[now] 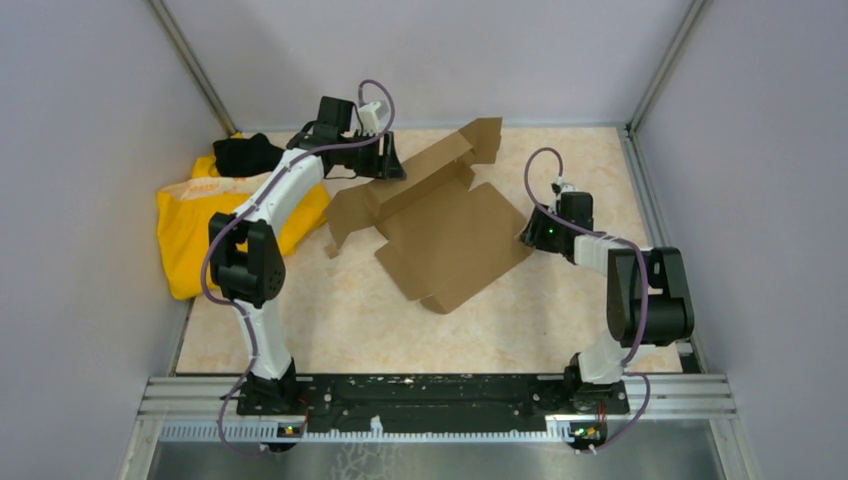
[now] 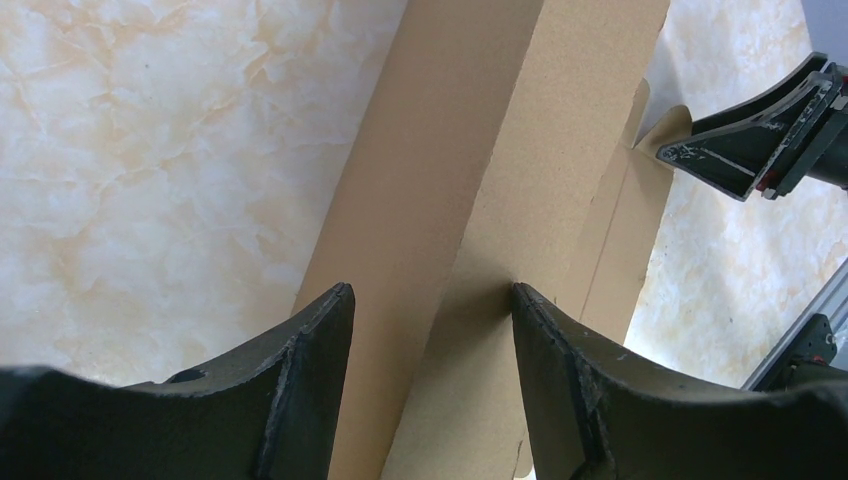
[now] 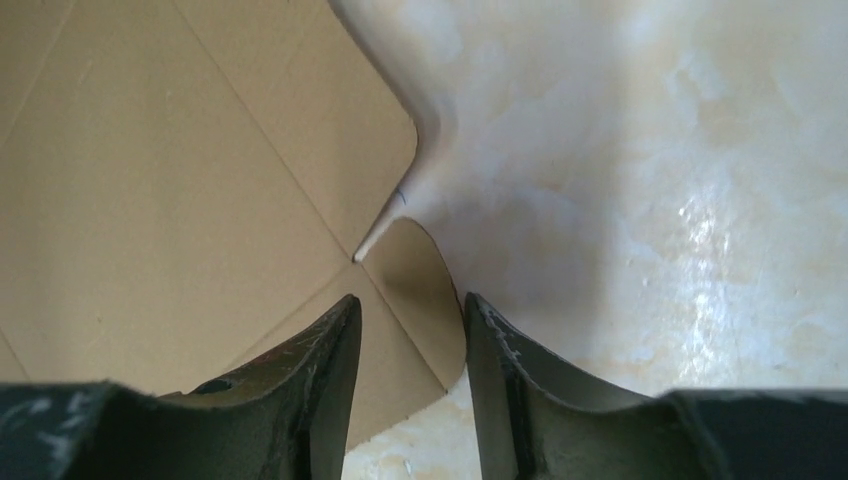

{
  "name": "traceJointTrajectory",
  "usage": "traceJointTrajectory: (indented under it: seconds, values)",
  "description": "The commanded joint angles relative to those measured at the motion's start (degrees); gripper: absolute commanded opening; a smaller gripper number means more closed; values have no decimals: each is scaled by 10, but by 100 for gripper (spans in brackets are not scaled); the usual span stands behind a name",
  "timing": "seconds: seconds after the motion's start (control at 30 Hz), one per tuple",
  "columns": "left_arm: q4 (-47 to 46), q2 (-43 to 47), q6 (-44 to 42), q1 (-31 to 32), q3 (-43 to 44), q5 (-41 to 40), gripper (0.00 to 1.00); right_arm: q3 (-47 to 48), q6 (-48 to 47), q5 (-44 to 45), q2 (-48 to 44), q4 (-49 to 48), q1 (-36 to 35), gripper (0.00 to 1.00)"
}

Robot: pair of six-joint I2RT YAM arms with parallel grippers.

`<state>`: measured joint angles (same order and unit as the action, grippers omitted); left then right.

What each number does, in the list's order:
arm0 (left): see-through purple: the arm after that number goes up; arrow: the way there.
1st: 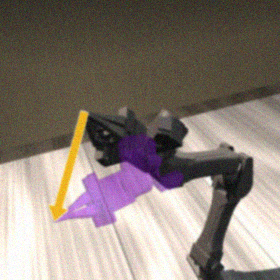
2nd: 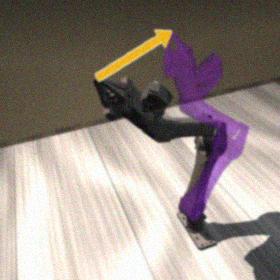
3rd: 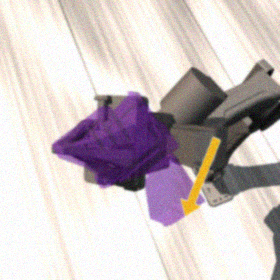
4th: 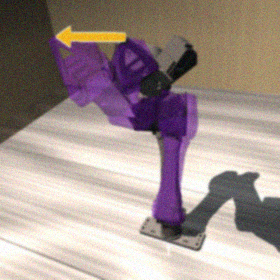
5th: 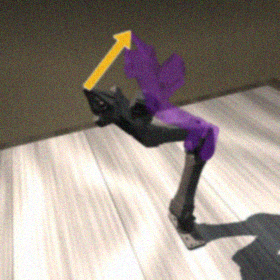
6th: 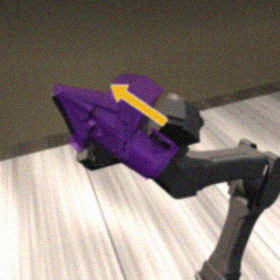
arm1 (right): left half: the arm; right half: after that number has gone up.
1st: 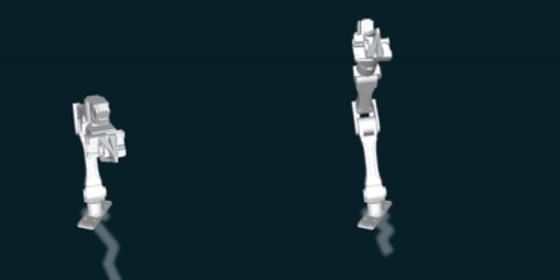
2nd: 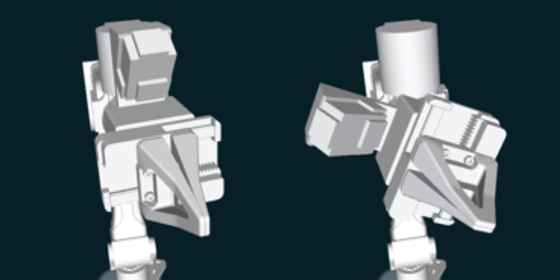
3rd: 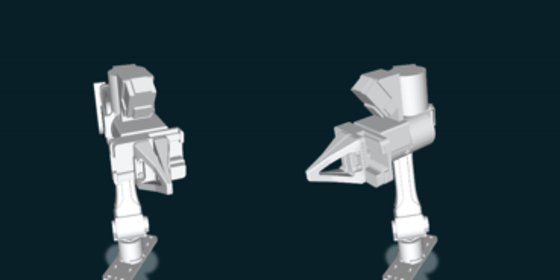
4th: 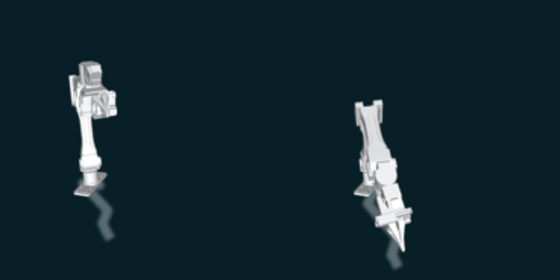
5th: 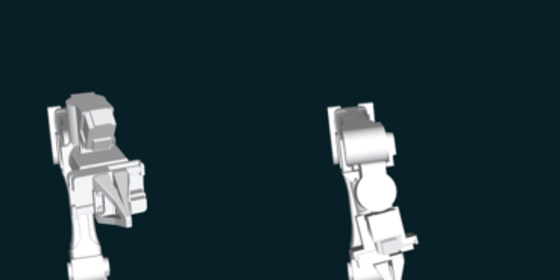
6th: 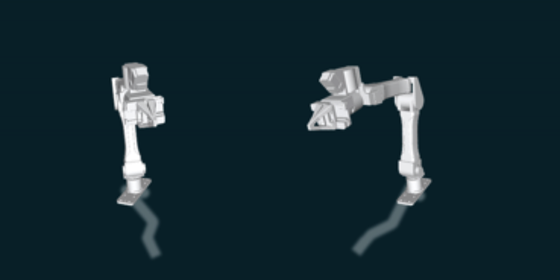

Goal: Fold the paper box

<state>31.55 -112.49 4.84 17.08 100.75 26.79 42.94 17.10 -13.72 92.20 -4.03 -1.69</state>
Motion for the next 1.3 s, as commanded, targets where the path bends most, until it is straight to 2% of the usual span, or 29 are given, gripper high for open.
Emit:
traceJointTrajectory:
  seconds: [0.0, 0.13, 0.27, 0.7, 0.8, 0.9, 1.03, 1.27]
  values:
    - [36, -27, -24, -7, 4, -11, 65, -26, 16, -22, -25, -28, 2, 40]
    - [34, -27, -20, -6, -1, -2, 65, -32, 22, -16, -41, -9, 2, 27]
    - [33, -21, -20, -6, -10, 2, 65, -43, 31, -16, -76, 12, 2, 24]
    - [36, 4, -20, -7, -29, 12, 65, -105, 75, 22, -273, 119, -67, 19]
    - [34, 9, -21, -6, -33, 9, 65, -104, 79, 17, -303, 127, -68, 26]
    - [34, 8, -19, -6, -32, 6, 65, -90, 74, -34, -299, 101, -76, 30]
    - [36, 1, -14, -7, -22, 6, 67, -47, 51, -20, -253, 79, -115, 37]
    - [61, -23, -14, -11, 28, 4, 68, 34, 13, 23, -129, 80, -203, 42]
